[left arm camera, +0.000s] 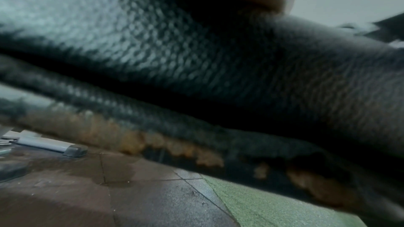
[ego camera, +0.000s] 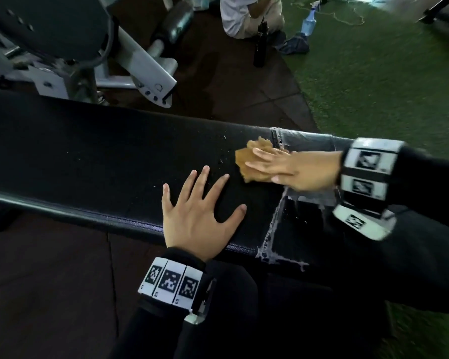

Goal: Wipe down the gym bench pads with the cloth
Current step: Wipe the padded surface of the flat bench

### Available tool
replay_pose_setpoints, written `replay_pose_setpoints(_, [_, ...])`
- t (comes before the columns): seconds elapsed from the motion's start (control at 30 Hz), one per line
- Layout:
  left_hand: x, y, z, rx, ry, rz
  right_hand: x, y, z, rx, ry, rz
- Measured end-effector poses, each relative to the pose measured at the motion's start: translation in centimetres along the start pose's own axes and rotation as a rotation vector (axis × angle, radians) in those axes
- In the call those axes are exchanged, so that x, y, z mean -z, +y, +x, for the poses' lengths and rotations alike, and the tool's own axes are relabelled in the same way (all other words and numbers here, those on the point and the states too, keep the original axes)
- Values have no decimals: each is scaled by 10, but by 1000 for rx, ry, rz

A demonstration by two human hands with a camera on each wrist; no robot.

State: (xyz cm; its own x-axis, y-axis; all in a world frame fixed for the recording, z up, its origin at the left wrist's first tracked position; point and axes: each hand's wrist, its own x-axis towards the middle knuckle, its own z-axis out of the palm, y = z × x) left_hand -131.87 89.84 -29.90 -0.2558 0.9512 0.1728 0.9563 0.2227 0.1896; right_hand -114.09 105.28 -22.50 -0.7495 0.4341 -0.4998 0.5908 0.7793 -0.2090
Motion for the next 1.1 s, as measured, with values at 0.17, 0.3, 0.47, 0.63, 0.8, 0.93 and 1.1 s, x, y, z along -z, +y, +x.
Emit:
replay_pose_setpoints(0.17, [-2,0,2,4,-10,-10,-5,46,-42,-59,-39,74])
replay_pose_setpoints(0.3, [-1,0,2,3,-10,-9,12,67,-27,-292,20,6])
replay_pose_setpoints(0.47, [1,2,2,6,-7,-9,36,35,25,-449,103,-86])
replay_pose_setpoints(0.63, [-1,0,1,3,-2,-14,34,-6,35,-389,57,-72])
replay_pose_setpoints(0.8, [-1,-2,0,-3,-1,-16,0,-27,-14,-299,70,5])
replay_pose_setpoints(0.93, [0,-7,0,-37,-29,-30,-38,-39,-67,-284,143,136])
replay_pose_setpoints(1.1, [10,-18,-1,-99,-72,-75,-84,-57,-119,-391,295,199])
